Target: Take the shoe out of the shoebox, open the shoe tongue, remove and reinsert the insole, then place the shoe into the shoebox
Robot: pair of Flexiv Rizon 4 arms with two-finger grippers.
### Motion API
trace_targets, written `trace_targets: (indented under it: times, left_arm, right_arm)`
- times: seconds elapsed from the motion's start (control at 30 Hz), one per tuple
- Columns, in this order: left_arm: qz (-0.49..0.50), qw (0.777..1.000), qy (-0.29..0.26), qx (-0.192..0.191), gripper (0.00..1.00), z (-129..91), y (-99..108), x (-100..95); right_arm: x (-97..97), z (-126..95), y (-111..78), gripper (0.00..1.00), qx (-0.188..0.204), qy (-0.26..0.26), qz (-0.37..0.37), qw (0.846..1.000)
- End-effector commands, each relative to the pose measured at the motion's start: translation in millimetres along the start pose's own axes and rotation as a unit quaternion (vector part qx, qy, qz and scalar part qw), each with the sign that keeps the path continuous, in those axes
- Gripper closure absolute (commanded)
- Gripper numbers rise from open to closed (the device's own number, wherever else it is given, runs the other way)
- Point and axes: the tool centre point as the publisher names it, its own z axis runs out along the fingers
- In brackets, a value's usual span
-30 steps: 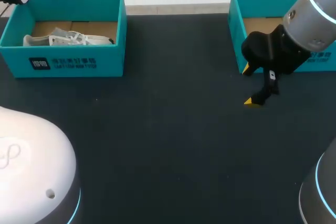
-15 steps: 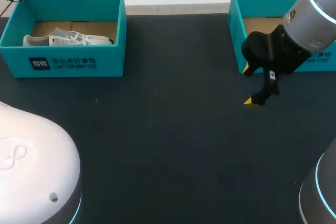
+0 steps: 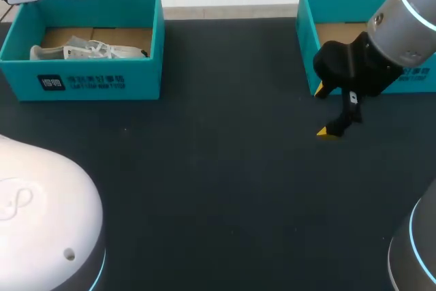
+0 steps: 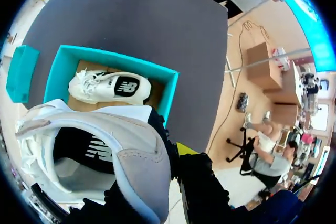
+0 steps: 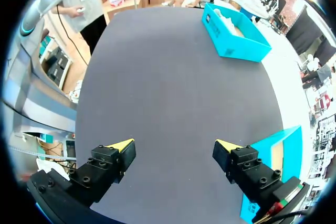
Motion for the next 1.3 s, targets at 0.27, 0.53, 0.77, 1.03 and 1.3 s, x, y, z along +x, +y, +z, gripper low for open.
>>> trace_targets:
  times: [0.27,0.53,0.77,1.03,1.3]
  left_arm:
    - [0.074,0.997,-0.017,-0.026,1.00,6,-7,-8.4]
    - [0.073,0.997,-0.016,-0.027,1.00,9,-5,-14.8]
    - [0.090,0.995,-0.024,-0.039,1.00,17,9,-21.2]
    - [0.093,0.994,-0.027,-0.046,1.00,31,30,-26.1]
    - [0.091,0.995,-0.017,-0.043,1.00,46,40,-30.9]
  right_arm:
    - [-1.0,2,1.0,0.00,0.001,0.001,0.000,1.000]
    - [-1.0,2,1.0,0.00,0.001,0.001,0.000,1.000]
    - [-1.0,2,1.0,0.00,0.001,0.001,0.000,1.000]
    - [-1.0,2,1.0,0.00,0.001,0.001,0.000,1.000]
    - [-1.0,2,1.0,0.00,0.001,0.001,0.000,1.000]
